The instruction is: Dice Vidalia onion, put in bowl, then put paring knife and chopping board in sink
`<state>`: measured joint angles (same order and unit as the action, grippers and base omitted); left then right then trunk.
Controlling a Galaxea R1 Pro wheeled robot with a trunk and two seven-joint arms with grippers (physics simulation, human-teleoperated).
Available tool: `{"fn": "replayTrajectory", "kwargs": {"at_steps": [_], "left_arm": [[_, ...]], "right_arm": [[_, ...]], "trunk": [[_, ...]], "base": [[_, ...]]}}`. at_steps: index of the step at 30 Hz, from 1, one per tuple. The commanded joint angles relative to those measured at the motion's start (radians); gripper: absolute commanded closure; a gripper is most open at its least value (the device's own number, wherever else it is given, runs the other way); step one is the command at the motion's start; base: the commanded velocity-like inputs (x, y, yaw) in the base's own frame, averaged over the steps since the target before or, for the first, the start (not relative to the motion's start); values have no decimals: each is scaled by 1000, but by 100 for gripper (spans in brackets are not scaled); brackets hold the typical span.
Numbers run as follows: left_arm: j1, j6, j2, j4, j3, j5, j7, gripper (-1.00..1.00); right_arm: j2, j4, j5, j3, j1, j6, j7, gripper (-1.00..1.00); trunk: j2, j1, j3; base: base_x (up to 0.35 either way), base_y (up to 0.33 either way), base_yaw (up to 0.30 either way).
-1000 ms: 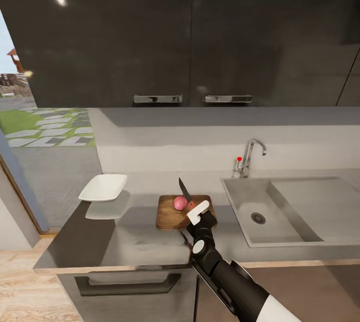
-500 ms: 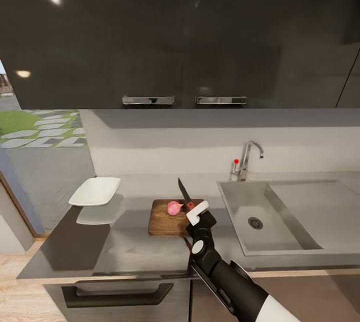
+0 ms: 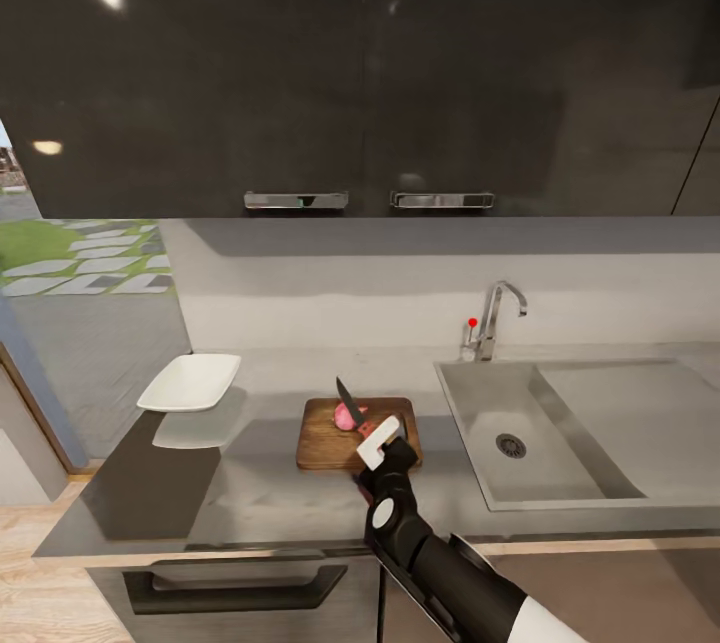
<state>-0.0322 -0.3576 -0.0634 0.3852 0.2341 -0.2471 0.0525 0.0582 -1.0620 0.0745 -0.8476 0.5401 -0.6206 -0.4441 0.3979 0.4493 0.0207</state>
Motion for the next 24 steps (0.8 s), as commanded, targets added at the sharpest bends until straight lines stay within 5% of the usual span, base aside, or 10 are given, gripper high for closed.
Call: {"fn": "replayTrajectory", "kwargs": {"at_steps": [1, 15, 24], "left_arm": [[0, -1, -1, 1, 5, -11, 3, -100], [0, -1, -1, 1, 5, -11, 3, -100], [0, -1, -1, 1, 5, -11, 3, -100]], "right_arm": [[0, 0, 8, -4, 1, -9, -1, 100], [2, 1, 10, -8, 1, -9, -5, 100], [0, 1, 10, -8, 1, -10, -5, 100]], "trunk": [[2, 1, 2], [2, 1, 2], [2, 1, 2]], "base": [[0, 0, 0], [2, 0, 0], [155, -78, 0]]}}
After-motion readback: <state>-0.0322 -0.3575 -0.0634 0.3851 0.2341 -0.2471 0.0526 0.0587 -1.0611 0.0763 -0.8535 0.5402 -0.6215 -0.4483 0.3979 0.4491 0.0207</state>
